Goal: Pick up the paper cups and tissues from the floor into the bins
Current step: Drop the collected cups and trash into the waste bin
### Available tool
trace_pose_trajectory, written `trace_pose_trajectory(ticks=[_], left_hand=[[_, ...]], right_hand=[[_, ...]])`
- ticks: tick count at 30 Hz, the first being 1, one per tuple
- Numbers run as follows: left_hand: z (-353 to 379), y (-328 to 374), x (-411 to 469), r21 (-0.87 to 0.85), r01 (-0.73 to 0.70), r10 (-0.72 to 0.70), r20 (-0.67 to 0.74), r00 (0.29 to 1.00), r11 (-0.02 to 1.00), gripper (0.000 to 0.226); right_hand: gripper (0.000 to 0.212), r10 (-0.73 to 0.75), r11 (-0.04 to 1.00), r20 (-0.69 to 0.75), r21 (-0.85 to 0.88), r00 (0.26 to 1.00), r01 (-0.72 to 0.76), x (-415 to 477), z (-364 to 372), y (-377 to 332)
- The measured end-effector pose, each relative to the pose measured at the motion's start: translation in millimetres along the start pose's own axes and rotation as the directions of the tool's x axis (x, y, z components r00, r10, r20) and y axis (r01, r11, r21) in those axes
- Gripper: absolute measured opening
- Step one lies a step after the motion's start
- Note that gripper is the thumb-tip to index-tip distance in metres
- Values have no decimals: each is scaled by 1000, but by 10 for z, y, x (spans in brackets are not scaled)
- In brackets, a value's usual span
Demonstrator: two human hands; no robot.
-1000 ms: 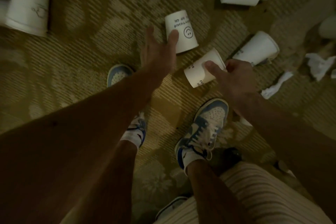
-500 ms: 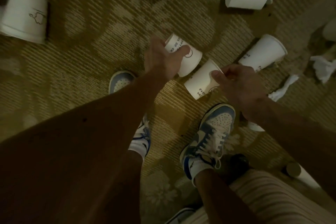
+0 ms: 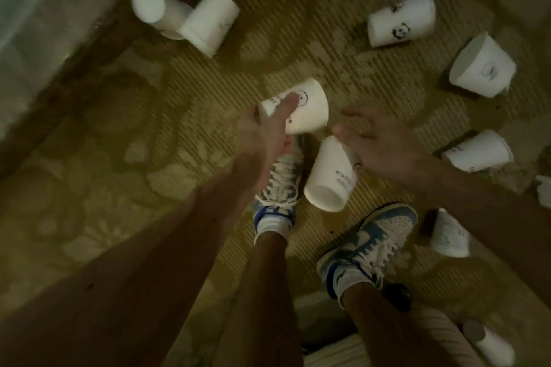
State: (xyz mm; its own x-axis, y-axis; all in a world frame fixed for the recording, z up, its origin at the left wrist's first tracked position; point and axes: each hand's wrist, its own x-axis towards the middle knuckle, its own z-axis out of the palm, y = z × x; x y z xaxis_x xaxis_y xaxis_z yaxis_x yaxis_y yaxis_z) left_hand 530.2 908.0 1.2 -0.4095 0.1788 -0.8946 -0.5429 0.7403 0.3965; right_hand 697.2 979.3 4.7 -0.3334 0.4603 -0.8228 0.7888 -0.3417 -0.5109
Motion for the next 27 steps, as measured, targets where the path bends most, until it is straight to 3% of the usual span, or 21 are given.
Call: trace_pose_trajectory(ticks=[2, 5, 8, 11, 14, 18, 27], left_hand=[[-209, 87, -68, -35, -40, 38, -43, 998, 999, 46], [-448, 178, -110, -5, -29, 29, 14, 999, 1000, 50], [-632, 205, -39, -17, 30, -28, 70, 997, 999, 53], [-734, 200, 115, 80, 40, -47, 89, 995, 996, 58], [-748, 224, 296, 108, 20, -22, 18, 1000, 994, 54], [-767, 431, 634, 39, 19, -13, -150, 989, 999, 24], [-761, 933, 1171, 121, -37, 63, -219, 974, 992, 20]], right_hand=[[53, -44, 995, 65, -92, 997, 50, 26, 102, -286], [43, -129, 973, 96, -181, 987, 145, 81, 287, -626], [20, -174, 963, 103, -189, 979, 191, 187, 431, -786], [15, -157, 970, 114, -169, 981, 175, 287, 507, -791], [15, -138, 984, 54, -107, 989, 143, 396, 553, -708], [26, -92, 993, -21, -74, 996, 90, 527, 547, -602], [23, -89, 995, -112, -53, 990, 84, 757, 538, -596]])
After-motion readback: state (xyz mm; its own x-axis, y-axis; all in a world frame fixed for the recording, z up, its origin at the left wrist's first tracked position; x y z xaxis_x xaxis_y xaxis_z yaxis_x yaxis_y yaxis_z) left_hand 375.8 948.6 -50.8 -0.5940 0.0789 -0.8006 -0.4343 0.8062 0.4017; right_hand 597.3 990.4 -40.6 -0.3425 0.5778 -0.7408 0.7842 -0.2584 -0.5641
